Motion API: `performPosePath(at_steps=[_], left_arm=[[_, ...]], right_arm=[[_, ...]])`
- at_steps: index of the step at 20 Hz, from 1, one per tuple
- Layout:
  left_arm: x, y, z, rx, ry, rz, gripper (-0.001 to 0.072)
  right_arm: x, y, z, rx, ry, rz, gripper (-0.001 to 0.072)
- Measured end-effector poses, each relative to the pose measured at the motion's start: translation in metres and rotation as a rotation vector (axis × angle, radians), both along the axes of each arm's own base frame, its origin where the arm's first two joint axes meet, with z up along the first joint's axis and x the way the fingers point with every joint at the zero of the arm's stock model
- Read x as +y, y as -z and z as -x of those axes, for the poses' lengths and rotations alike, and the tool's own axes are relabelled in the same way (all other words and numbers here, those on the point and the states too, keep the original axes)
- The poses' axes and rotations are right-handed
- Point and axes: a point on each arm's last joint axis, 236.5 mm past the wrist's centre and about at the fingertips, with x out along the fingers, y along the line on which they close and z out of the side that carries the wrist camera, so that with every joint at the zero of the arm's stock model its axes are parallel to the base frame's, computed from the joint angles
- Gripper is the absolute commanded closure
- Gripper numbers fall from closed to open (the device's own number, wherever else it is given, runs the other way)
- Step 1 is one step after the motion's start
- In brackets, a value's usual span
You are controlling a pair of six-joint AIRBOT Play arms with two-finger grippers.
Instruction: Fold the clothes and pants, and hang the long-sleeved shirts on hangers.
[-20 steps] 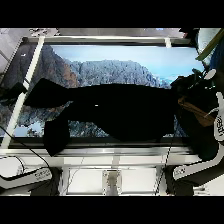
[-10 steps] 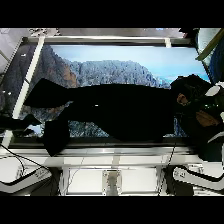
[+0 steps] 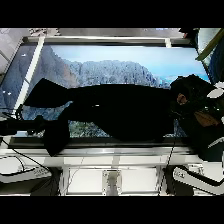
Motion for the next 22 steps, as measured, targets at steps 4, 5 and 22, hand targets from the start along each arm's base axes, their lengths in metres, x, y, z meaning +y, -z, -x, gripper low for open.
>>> performPosePath(at_steps=[4,5,22], left_arm=[[0.012,-0.008,-0.009,-0.037,0.016,-0.031,0.0700],[0.021,-0.014,-0.014,-0.056,0.014,-0.055,0.0700],[0.191,-0.141,-0.084,-0.257,-0.239,-0.479,0.0015]], right_arm=[[0.004,-0.003,0.001,0.014,0.014,-0.022,0.0168],[0.005,-0.003,0.002,0.016,0.014,-0.026,0.0168],[-0.032,0.019,0.020,0.078,-0.027,0.160,0.0168]])
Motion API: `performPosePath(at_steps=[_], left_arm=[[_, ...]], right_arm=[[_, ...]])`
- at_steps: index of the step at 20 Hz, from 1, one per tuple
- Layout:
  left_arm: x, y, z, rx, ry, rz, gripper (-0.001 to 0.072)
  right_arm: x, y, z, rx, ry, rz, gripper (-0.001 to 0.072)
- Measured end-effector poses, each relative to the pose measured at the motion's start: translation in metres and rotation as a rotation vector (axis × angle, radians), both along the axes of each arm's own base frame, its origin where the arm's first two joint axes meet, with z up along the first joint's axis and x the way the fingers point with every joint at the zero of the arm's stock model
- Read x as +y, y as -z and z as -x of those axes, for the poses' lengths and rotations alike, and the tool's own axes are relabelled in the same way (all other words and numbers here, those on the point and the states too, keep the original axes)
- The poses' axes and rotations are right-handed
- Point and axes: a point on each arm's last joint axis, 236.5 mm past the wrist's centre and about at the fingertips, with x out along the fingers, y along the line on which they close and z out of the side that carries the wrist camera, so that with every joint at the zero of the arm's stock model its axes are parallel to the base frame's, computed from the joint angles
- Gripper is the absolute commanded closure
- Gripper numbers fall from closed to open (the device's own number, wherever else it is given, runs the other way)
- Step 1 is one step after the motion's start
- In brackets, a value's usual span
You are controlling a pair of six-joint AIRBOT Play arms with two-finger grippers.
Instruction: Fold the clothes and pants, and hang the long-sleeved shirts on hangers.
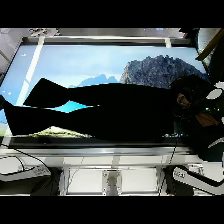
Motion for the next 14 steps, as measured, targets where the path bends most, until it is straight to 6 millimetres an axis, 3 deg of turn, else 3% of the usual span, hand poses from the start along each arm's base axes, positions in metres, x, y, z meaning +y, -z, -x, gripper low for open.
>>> performPosePath(at_steps=[4,7,10,12,14], left_arm=[[0.015,-0.001,0.011,0.019,-0.078,0.003,0.0028],[0.027,-0.011,0.040,0.035,-0.168,0.031,0.0028],[0.024,-0.002,0.066,0.079,-0.232,0.098,0.0028],[0.019,0.011,0.071,0.089,-0.254,0.132,0.0029],[0.011,0.024,0.057,0.060,-0.263,0.171,0.0029]], right_arm=[[-0.005,0.002,0.007,0.027,-0.016,0.024,0.0169],[-0.012,0.005,0.018,0.069,-0.038,0.053,0.0169],[-0.015,0.006,0.011,0.039,-0.027,0.068,0.0168],[-0.012,0.005,-0.001,-0.004,-0.002,0.053,0.0169],[-0.007,0.002,-0.010,-0.037,0.018,0.033,0.0168]])
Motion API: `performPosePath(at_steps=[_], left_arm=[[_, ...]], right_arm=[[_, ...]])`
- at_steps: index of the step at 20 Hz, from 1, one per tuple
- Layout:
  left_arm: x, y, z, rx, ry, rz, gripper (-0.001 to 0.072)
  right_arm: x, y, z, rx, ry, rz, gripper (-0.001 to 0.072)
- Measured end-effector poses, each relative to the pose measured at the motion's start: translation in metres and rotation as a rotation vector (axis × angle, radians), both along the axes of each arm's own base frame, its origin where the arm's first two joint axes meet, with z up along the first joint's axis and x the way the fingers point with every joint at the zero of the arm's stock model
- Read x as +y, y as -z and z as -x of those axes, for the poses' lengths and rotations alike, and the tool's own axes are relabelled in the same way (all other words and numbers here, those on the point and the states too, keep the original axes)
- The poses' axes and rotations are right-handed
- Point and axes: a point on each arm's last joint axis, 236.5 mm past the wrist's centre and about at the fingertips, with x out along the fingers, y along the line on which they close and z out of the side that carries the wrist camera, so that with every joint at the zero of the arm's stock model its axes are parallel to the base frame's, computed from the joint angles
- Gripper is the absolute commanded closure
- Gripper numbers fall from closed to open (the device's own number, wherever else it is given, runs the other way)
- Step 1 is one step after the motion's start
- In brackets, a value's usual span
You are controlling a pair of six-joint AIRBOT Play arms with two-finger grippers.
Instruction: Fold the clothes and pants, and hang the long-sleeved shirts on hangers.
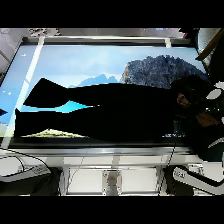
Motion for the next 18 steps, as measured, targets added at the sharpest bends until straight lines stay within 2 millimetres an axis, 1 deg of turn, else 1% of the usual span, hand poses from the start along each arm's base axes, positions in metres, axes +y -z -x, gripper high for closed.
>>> performPosePath(at_steps=[4,5,6,7,9,10,11,12,13,16,17,18], left_arm=[[-0.025,0.032,-0.040,-0.024,0.038,0.047,0.0034],[-0.032,0.039,-0.049,-0.027,0.051,0.049,0.0099],[-0.037,0.046,-0.059,-0.032,0.058,0.048,0.0187],[-0.040,0.052,-0.066,-0.032,0.068,0.043,0.0247],[-0.045,0.062,-0.076,-0.032,0.079,0.037,0.0250],[-0.047,0.066,-0.077,-0.026,0.085,0.034,0.0261],[-0.047,0.069,-0.078,-0.017,0.093,0.026,0.0455],[-0.047,0.073,-0.076,-0.004,0.102,0.020,0.0613],[-0.046,0.076,-0.073,0.012,0.113,0.012,0.0631],[-0.047,0.083,-0.064,0.064,0.151,-0.005,0.0629],[-0.046,0.084,-0.062,0.072,0.156,-0.010,0.0544],[-0.046,0.086,-0.060,0.084,0.164,-0.015,0.0304]], right_arm=[[0.004,-0.002,-0.006,-0.023,0.016,-0.021,0.0168],[0.004,-0.003,-0.007,-0.025,0.017,-0.022,0.0168],[0.006,-0.003,-0.007,-0.026,0.018,-0.027,0.0168],[0.006,-0.003,-0.006,-0.021,0.017,-0.031,0.0168],[0.008,-0.004,-0.005,-0.017,0.015,-0.038,0.0168],[0.008,-0.004,-0.005,-0.015,0.014,-0.039,0.0168],[0.008,-0.004,-0.004,-0.014,0.014,-0.039,0.0168],[0.008,-0.004,-0.004,-0.014,0.014,-0.040,0.0168],[0.008,-0.004,-0.004,-0.014,0.014,-0.039,0.0168],[0.008,-0.004,-0.005,-0.015,0.014,-0.039,0.0168],[0.008,-0.004,-0.005,-0.015,0.014,-0.039,0.0168],[0.008,-0.004,-0.005,-0.016,0.015,-0.039,0.0168]])
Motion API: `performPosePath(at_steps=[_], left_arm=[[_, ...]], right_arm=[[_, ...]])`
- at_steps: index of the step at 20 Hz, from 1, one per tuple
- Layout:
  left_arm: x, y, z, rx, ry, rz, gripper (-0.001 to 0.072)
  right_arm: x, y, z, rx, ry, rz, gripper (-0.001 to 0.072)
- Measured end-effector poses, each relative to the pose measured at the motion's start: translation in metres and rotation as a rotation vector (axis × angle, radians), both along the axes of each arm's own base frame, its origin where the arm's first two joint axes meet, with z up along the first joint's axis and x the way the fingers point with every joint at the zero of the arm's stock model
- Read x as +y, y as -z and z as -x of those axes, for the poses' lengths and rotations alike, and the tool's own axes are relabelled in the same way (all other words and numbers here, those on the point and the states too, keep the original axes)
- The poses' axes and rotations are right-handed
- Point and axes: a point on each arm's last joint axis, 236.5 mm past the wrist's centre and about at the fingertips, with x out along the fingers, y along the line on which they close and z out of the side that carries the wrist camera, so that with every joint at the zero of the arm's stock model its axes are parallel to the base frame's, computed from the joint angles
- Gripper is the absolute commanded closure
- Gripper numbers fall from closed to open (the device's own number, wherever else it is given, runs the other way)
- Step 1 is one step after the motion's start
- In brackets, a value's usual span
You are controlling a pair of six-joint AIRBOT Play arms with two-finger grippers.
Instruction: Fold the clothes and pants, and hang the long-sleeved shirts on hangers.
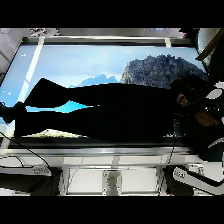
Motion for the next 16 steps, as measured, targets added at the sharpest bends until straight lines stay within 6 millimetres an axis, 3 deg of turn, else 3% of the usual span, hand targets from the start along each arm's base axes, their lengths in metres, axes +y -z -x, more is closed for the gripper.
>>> performPosePath(at_steps=[1,2,7,10,13,14,16], left_arm=[[0.0001,0.0006,0.0010,0.005,0.003,-0.002,0.0060],[0.0003,0.0010,0.0020,0.009,0.006,-0.003,0.0032],[0.0012,-0.0035,0.0053,0.024,0.021,-0.005,0.0041],[0.0032,-0.0055,0.0048,0.023,0.015,-0.007,0.0220],[0.0044,-0.0018,0.0042,0.028,0.001,-0.001,0.0640],[0.0042,0.0001,0.0046,0.032,-0.001,0.002,0.0700],[0.0056,0.0013,0.0035,0.031,-0.009,0.002,0.0700]], right_arm=[[0.0000,0.0000,-0.0001,0.000,0.000,0.000,0.0168],[-0.0001,0.0000,-0.0002,-0.001,0.000,0.000,0.0168],[0.0000,0.0000,-0.0003,-0.001,0.001,0.000,0.0168],[-0.0012,0.0002,-0.0027,-0.011,0.005,0.005,0.0168],[-0.0030,0.0004,-0.0066,-0.025,0.013,0.012,0.0168],[-0.0032,0.0005,-0.0071,-0.027,0.013,0.013,0.0168],[-0.0039,0.0005,-0.0084,-0.032,0.016,0.016,0.0168]])
